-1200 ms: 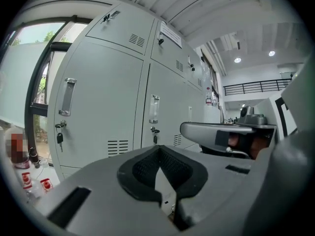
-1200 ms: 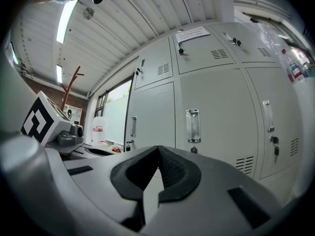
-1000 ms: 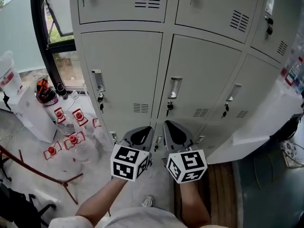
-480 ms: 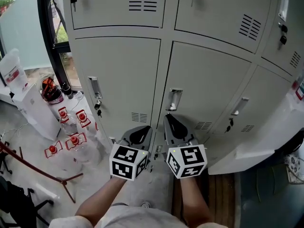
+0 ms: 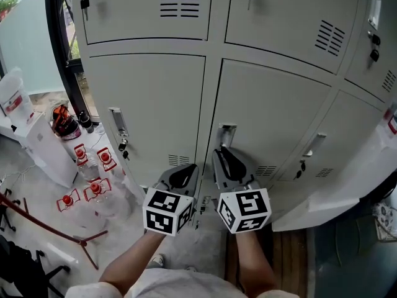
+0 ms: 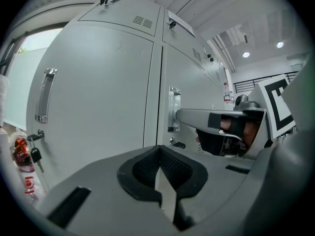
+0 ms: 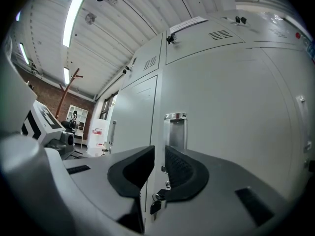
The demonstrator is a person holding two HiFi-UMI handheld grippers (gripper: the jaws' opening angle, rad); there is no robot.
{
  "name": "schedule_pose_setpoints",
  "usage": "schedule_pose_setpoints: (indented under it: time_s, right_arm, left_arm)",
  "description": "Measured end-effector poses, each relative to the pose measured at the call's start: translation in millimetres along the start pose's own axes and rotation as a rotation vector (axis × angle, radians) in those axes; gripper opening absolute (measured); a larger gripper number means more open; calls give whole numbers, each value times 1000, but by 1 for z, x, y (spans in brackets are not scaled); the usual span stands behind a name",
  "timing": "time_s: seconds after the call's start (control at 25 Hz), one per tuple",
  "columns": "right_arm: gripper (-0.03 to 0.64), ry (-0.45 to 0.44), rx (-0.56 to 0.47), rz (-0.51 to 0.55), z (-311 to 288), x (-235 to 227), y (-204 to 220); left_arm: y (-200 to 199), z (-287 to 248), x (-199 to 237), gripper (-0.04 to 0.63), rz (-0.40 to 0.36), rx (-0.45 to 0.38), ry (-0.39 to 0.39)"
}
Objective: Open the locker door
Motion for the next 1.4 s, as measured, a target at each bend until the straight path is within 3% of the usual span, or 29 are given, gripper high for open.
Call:
schedule_pose_setpoints:
  time_s: [0.6,1.4]
  right_arm:
    - [126,73,6,-23,-27,-1,2]
    - [133,175,-2,-57,-24,11,5]
  left_arm:
    - [-1,-16,22,6,-24,-14,127]
    - [5,-10,38,6,-28,-38,270]
Point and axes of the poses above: the fingertips, and each gripper's own axes: z backward along the fingers, x to its left, y out of its underside, the point moved 6 cm from there along z, backward along the fingers, and after that the axes turned 12 degrees about -z, right-handed, at the moved point
